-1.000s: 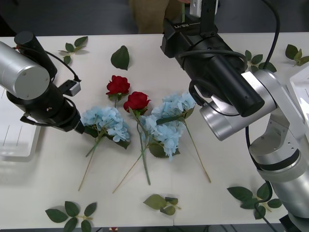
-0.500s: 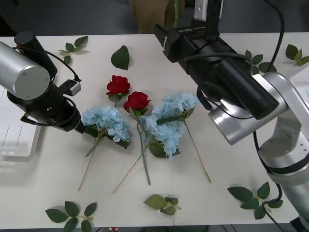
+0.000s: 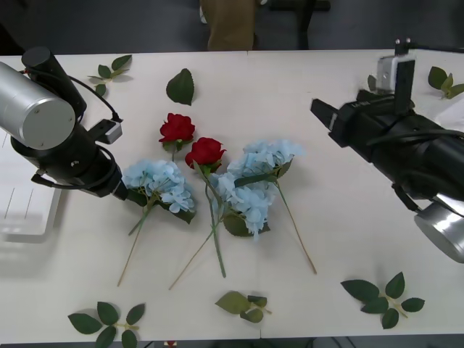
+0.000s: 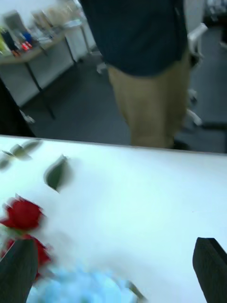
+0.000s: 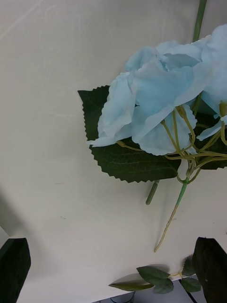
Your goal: Place the red flowers into the right box and the blue flowers into the left box. If a person shows an open palm, hand one flower to the person first, then continue sorting.
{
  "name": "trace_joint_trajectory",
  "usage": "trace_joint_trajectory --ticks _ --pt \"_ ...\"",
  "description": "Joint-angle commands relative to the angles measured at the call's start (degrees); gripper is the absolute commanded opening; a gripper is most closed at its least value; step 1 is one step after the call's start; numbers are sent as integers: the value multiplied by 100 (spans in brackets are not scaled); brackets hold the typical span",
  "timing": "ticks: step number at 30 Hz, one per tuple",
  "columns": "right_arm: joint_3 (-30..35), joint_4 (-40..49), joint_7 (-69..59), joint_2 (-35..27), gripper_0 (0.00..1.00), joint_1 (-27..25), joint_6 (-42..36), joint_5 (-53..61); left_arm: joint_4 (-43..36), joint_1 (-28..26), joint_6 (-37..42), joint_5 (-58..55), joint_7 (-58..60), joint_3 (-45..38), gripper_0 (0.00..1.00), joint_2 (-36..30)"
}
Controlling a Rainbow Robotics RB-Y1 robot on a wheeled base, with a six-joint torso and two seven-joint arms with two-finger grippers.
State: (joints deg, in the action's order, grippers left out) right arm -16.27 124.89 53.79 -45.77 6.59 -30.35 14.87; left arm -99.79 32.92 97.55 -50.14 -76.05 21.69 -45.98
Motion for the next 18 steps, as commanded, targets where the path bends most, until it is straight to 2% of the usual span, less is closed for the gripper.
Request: trace_joint_trajectory --ticks 1,6,12,13,16,18 --pt "-16 -905 387 -512 95 -18 21 719 -146 22 -52 4 257 55 100 55" --pt "-508 -2285 1345 -485 95 422 12 1827 -146 22 -52 4 257 55 100 55" --pt "-588 -2663 2935 -433 95 457 -225 3365 -146 22 -52 4 266 55 100 55" --pt "-535 -2663 3305 -354 95 457 -436 3866 -155 22 -52 4 257 55 100 55" --pt "-262 -2645 3911 24 95 440 -928 4428 -146 22 -52 4 257 55 100 55" --pt "160 -2654 4465 446 95 422 -1517 4964 -146 22 -52 4 257 55 100 55"
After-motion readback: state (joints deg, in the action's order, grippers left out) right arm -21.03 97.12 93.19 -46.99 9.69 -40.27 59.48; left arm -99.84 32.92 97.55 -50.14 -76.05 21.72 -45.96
